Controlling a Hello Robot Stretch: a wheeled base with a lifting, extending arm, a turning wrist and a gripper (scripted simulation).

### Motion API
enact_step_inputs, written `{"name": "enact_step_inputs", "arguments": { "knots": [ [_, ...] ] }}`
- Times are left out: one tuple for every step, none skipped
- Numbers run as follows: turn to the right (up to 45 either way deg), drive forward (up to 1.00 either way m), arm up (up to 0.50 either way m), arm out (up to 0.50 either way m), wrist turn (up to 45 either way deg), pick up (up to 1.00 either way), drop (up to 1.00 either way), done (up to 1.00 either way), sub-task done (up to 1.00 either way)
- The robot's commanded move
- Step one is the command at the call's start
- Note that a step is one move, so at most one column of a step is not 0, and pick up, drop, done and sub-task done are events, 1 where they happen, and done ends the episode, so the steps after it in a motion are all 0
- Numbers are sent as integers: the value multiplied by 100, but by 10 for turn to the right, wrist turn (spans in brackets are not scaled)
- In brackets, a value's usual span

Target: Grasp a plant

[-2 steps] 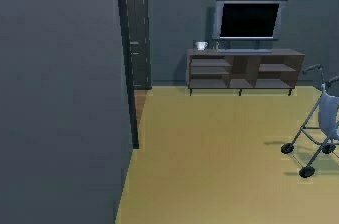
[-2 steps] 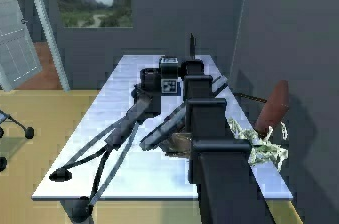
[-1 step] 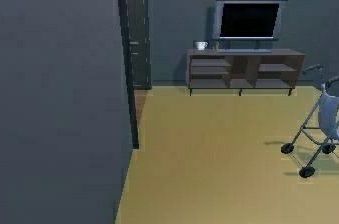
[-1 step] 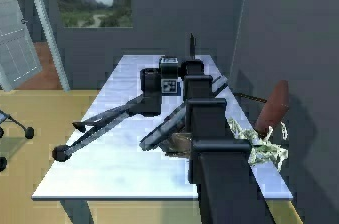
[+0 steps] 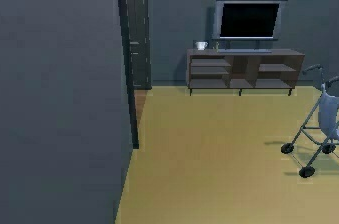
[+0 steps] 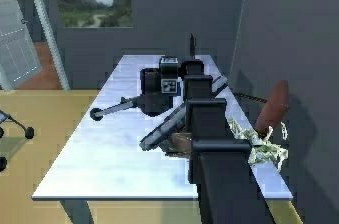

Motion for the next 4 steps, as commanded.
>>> {"name": "enact_step_inputs", "arguments": {
  "knots": [
    [0,0,0,0,450,0,0,0,0],
    [0,0,0,0,390,0,0,0,0],
    [0,0,-18,0,0,0,0,0,0],
    [0,0,0,0,0,100,0,0,0]
  ]
}}
